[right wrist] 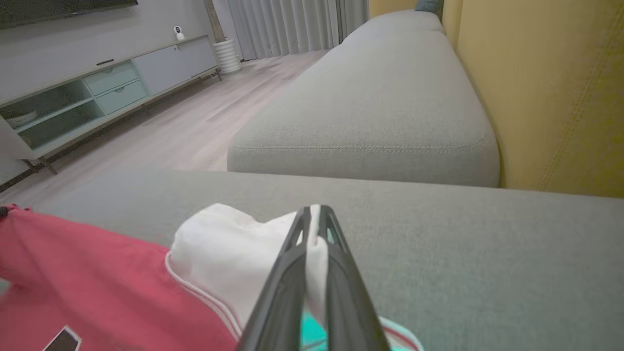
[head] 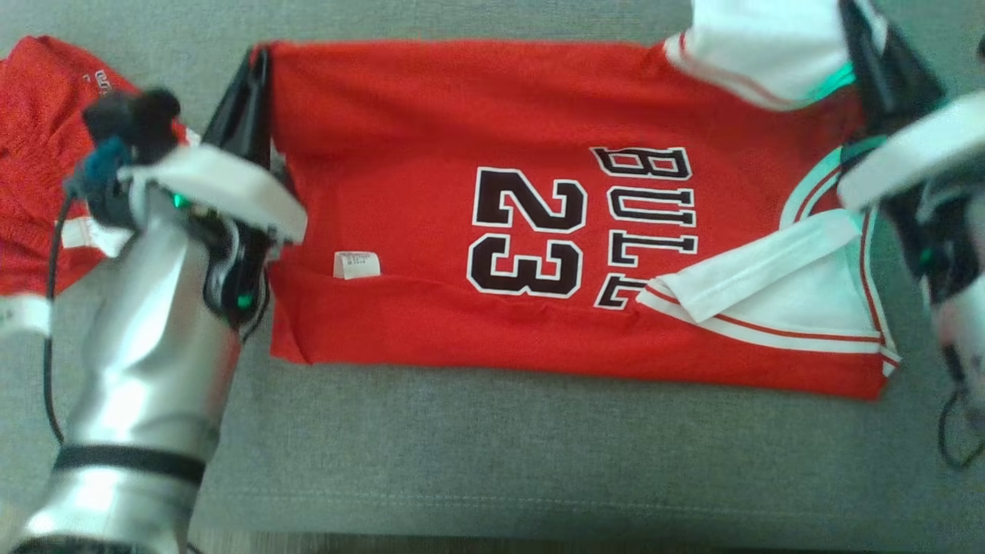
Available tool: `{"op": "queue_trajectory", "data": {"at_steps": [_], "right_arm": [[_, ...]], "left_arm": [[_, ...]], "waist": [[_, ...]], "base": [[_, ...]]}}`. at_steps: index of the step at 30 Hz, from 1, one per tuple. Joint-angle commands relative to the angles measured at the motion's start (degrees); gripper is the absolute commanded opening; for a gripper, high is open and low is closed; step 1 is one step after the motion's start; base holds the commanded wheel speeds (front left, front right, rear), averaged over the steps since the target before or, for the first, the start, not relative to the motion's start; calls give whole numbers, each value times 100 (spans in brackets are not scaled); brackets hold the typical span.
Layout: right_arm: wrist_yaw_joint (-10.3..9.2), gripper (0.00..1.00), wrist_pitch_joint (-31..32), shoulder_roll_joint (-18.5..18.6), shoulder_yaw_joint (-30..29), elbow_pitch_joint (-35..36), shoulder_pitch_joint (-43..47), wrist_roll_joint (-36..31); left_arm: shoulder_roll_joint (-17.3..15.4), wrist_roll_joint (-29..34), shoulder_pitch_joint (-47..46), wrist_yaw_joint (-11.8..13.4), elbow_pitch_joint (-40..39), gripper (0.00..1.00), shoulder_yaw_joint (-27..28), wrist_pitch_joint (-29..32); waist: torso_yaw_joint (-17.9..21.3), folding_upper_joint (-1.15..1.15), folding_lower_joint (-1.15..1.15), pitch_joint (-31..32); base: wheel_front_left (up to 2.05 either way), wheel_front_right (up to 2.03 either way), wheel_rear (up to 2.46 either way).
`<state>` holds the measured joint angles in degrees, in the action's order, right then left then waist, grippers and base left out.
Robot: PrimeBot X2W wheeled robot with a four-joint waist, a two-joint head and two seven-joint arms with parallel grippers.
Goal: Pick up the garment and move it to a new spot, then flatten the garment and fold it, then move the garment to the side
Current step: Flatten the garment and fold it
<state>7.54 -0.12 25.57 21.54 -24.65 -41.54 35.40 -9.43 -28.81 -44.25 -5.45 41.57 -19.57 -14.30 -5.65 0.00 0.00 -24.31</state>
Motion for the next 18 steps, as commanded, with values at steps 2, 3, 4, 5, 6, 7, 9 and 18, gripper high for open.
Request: {"op": "queue_trajectory", "data": {"at_steps": [2,3,4,5,6,7,9,18], "right_arm": [[-5,0,-172,101,19,442,525,63],[-5,0,-220,104,18,555,706,51],[-5,0,-263,89,-6,652,888,66],[-5,0,-295,72,-38,731,1061,77],[-5,0,-332,66,-56,821,1216,58],[-5,0,-365,37,-93,906,1365,61],[-5,0,-408,-6,-154,1056,1630,39],[-5,0,-480,-318,-560,1531,2617,-113]], "left_arm": [[-324,29,297,81,-444,0,236,-69],[-348,12,444,89,-537,0,249,-69],[-376,-4,578,103,-632,0,266,-69],[-408,-21,711,125,-713,0,282,-68],[-433,-51,838,142,-791,0,299,-56],[-461,-81,958,162,-867,0,319,-37],[-498,-133,1190,217,-1043,0,344,16],[-658,-264,2047,481,-1750,0,381,312]], "waist": [[54,0,0,44],[76,0,0,52],[98,0,0,64],[126,0,0,79],[149,0,0,89],[173,0,0,100],[213,0,0,119],[322,0,0,215]], "base": [[0,0,0],[0,0,0],[0,0,0],[0,0,0],[0,0,0],[0,0,0],[0,0,0],[0,0,0]]}}
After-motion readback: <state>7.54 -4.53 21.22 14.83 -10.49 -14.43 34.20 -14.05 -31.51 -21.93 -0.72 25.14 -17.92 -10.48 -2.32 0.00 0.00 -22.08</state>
